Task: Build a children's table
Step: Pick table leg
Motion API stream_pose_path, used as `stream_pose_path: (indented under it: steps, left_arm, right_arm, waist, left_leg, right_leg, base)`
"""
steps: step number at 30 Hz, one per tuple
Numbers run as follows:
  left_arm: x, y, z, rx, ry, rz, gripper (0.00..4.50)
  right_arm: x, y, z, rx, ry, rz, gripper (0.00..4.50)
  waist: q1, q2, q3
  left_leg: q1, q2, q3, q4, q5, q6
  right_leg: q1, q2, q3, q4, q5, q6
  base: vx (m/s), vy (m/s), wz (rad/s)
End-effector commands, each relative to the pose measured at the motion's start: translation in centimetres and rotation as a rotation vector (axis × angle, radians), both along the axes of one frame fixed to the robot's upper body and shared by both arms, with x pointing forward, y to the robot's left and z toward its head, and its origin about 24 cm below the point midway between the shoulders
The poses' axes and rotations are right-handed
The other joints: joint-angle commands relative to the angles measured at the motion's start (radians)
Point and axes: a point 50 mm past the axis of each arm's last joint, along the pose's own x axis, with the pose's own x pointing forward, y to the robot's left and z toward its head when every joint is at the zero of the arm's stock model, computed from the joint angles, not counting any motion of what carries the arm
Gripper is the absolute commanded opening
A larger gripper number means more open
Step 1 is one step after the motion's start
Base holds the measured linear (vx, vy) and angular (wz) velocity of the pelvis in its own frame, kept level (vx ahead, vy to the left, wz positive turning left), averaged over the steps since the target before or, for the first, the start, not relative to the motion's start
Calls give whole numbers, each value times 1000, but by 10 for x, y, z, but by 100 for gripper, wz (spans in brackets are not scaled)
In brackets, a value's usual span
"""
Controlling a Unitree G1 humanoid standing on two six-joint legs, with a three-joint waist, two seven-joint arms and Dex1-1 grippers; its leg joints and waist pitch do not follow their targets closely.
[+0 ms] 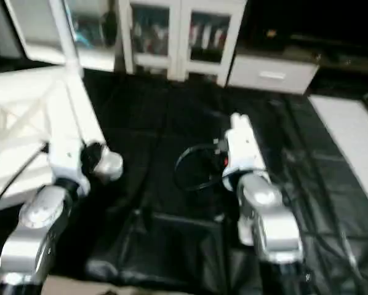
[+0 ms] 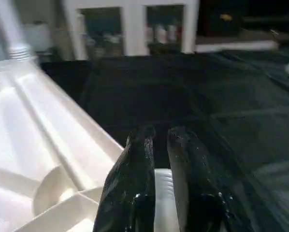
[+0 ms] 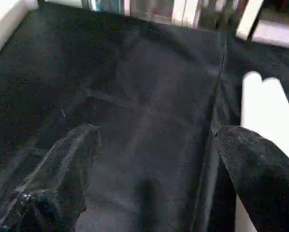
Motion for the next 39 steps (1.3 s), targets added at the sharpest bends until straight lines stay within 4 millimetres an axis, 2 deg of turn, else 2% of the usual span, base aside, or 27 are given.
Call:
stream_pose_path:
  steps: [1, 2, 3, 4, 5, 6, 7, 8, 9, 11, 12, 13, 14, 17, 18, 21, 22, 23, 25, 28, 30, 32, 33, 34, 36, 39]
  left_arm:
    - [1, -10, 5, 16, -9, -108, 73]
    - [1, -10, 5, 16, -9, -108, 73]
    - [0, -11, 6, 16, -5, -141, 73]
    - [0, -11, 6, 16, -5, -141, 73]
    - [-1, -13, 8, 16, -1, -200, 73]
    - [-5, -15, 11, 8, 22, -300, 73]
    - [-5, -15, 11, 8, 22, -300, 73]
    - [-9, -16, 12, 4, 54, -390, 73]
    - [-12, -17, 13, 17, 78, -455, 73]
    - [-14, -17, 14, 28, 93, -487, 73]
    - [-15, -18, 17, 46, 110, -539, 73]
    - [-17, -20, 23, 46, 124, -604, 73]
    - [-20, -23, 29, 40, 134, -662, 73]
    - [-26, -27, 38, 15, 152, -756, 73]
    - [-31, -29, 40, 0, 165, -798, 73]
    - [-39, -31, 41, -7, 202, -876, 73]
    - [-39, -31, 41, -7, 202, -876, 73]
    - [-43, -32, 40, 6, 225, -903, 73]
    - [-45, -33, 37, 27, 281, -930, 73]
    - [-45, -33, 36, 37, 321, -929, 106]
    - [-46, -32, 37, 41, 340, -937, 109]
    - [-47, -31, 38, 74, 333, -932, 141]
    - [-46, -30, 38, 113, 315, -928, 146]
    - [-46, -30, 37, 130, 306, -927, 146]
    - [-45, -31, 37, 143, 307, -927, 153]
    - [-45, -33, 38, 169, 300, -930, 153]
  right_arm:
    - [2, -8, 7, -44, 8, -41, 440]
    - [2, -8, 7, -44, 8, -41, 440]
    - [3, -9, 9, -43, 9, -54, 440]
    - [3, -9, 9, -43, 9, -54, 440]
    - [4, -11, 11, -63, 23, -58, 440]
    - [4, -12, 13, -77, 62, -63, 440]
    - [4, -12, 13, -77, 62, -63, 440]
    - [4, -11, 15, -78, 86, -59, 440]
    - [4, -11, 15, -71, 118, -60, 440]
    - [4, -10, 15, -63, 138, -60, 440]
    - [4, -12, 12, -69, 190, -77, 440]
    - [6, -14, 10, -63, 240, -108, 440]
    - [7, -15, 9, -63, 270, -130, 440]
    - [9, -16, 8, -51, 309, -146, 440]
    - [10, -16, 6, -44, 330, -152, 440]
    - [8, -18, 2, -45, 397, -190, 440]
    - [8, -18, 2, -45, 397, -190, 440]
    - [7, -21, 0, -54, 418, -212, 440]
    - [5, -24, -3, -32, 465, -243, 440]
    - [3, -27, -5, -38, 490, -261, 450]
    - [2, -28, -8, -41, 506, -275, 450]
    - [1, -29, -9, -34, 521, -286, 450]
    - [0, -30, -10, -30, 535, -292, 450]
    - [-1, -30, -11, -28, 541, -294, 450]
    - [-2, -30, -12, -17, 556, -297, 450]
    - [-5, -32, -17, 18, 594, -299, 450]
  waist:
    - [-2, 5, -42]
    - [-2, 6, -40]
    - [-9, 7, -32]
    - [-11, 7, -31]
    - [-13, 5, -30]
    - [-14, 7, -31]
    - [-14, 7, -31]
    - [-15, 9, -33]
    - [-14, 12, -34]
    - [-15, 11, -34]
    - [-14, 2, -33]
    - [-8, -2, -35]
    - [-6, 2, -38]
    - [-9, 0, -36]
    - [-9, -5, -36]
    - [-7, -2, -36]
    - [-8, -4, -37]
    - [-7, -1, -36]
    - [-7, -7, -36]
    - [-5, -5, -32]
    - [-6, -3, -33]
    - [-6, -5, -33]
    - [-6, 3, -33]
    - [-7, -1, -34]
    - [-7, -1, -36]
    - [-4, -7, -37]
  left_leg:
    - [21, 83, -16, -94, -118, 22]
    - [23, 83, -15, -99, -156, 10]
    - [27, 84, -13, -107, -256, -23]
    - [29, 84, -12, -107, -284, -32]
    - [30, 84, -11, -107, -304, -38]
    - [34, 82, -11, -108, -316, -51]
    - [34, 82, -11, -108, -316, -51]
    - [30, 82, -9, -109, -292, -57]
    - [32, 81, -8, -108, -282, -56]
    - [30, 80, -2, -106, -262, -54]
    - [31, 81, 3, -104, -247, -47]
    - [30, 78, 2, -103, -204, -39]
    - [33, 77, 5, -101, -191, -38]
    - [31, 81, 10, -102, -159, -61]
    - [29, 80, 13, -101, -152, -58]
    - [28, 78, 16, -100, -119, -58]
    - [28, 76, 17, -100, -111, -58]
    - [28, 77, 18, -100, -112, -59]
    - [29, 75, 21, -100, -112, -60]
    - [34, 76, 21, -102, -144, -72]
    - [34, 76, 21, -103, -147, -79]
    - [33, 76, 21, -103, -148, -79]
    - [33, 76, 20, -104, -145, -79]
    - [32, 77, 21, -104, -140, -78]
    - [32, 76, 23, -103, -125, -79]
    - [31, 76, 25, -101, -107, -75]
  right_leg:
    - [50, -122, 70, -81, 27, -196]
    - [48, -122, 70, -83, -30, -190]
    - [38, -121, 74, -95, -179, -166]
    - [35, -122, 76, -99, -219, -158]
    - [32, -123, 78, -102, -251, -149]
    - [26, -122, 81, -104, -302, -127]
    - [26, -122, 81, -104, -302, -127]
    - [26, -120, 81, -99, -265, -123]
    - [23, -118, 82, -98, -249, -125]
    - [24, -119, 83, -96, -227, -132]
    - [23, -122, 86, -101, -225, -133]
    - [27, -123, 85, -91, -218, -138]
    - [23, -121, 84, -92, -212, -139]
    - [23, -116, 82, -83, -144, -153]
    - [24, -116, 83, -84, -135, -154]
    - [27, -114, 84, -79, -96, -158]
    - [29, -113, 84, -78, -90, -158]
    - [29, -113, 85, -79, -92, -156]
    - [30, -111, 88, -79, -106, -144]
    - [24, -112, 88, -87, -177, -131]
    - [23, -111, 88, -88, -183, -128]
    - [24, -111, 89, -87, -179, -123]
    - [23, -109, 89, -87, -171, -121]
    - [25, -108, 89, -87, -158, -119]
    - [26, -108, 90, -84, -135, -123]
    - [28, -108, 91, -81, -111, -127]
  base:
    - [0, 0, 0]
    - [0, 0, 0]
    - [0, 0, 0]
    - [0, 0, 0]
    - [0, 0, 0]
    - [0, 0, 0]
    - [0, 0, 0]
    - [0, 0, 0]
    - [0, 0, 0]
    - [0, 0, 0]
    - [0, 0, 0]
    - [0, 0, 0]
    - [0, 0, 0]
    - [0, 0, 0]
    - [0, 0, 0]
    - [0, 0, 0]
    - [0, 0, 0]
    - [0, 0, 0]
    - [0, 0, 0]
    - [0, 0, 0]
    - [0, 0, 0]
    - [0, 0, 0]
    - [0, 0, 0]
    - [0, 0, 0]
    - [0, 0, 0]
    - [0, 0, 0]
